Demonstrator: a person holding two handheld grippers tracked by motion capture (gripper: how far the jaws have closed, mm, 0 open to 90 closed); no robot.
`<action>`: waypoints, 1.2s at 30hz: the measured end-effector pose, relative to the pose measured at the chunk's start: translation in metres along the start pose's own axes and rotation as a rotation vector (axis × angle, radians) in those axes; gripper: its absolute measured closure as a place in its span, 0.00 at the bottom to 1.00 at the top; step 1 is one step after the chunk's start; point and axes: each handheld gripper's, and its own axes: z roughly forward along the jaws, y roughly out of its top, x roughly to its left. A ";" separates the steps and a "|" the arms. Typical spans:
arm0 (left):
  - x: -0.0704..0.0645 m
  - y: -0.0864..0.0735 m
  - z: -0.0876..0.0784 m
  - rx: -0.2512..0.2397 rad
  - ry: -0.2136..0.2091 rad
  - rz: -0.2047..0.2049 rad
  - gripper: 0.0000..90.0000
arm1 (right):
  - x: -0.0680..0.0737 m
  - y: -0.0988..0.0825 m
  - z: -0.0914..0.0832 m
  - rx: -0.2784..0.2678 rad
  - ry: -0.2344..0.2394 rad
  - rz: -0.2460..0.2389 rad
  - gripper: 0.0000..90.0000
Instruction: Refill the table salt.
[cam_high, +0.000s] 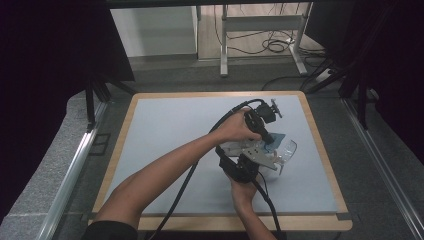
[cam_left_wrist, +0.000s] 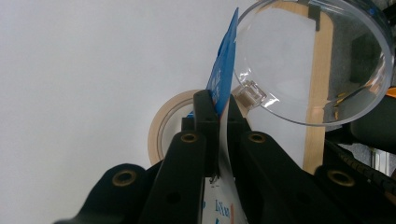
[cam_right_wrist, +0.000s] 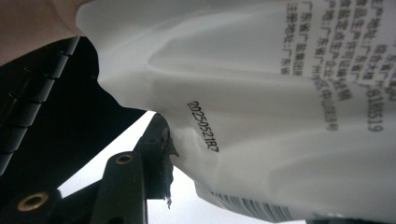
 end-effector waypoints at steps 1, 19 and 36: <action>0.000 0.000 0.000 -0.001 0.001 -0.001 1.00 | 0.000 0.000 0.000 0.000 0.000 -0.001 0.56; 0.000 0.001 0.000 -0.001 -0.004 -0.005 1.00 | 0.000 0.002 0.000 0.006 0.000 0.000 0.57; -0.001 0.003 0.002 0.002 -0.005 -0.004 1.00 | -0.002 0.006 0.000 -0.003 0.000 0.027 0.57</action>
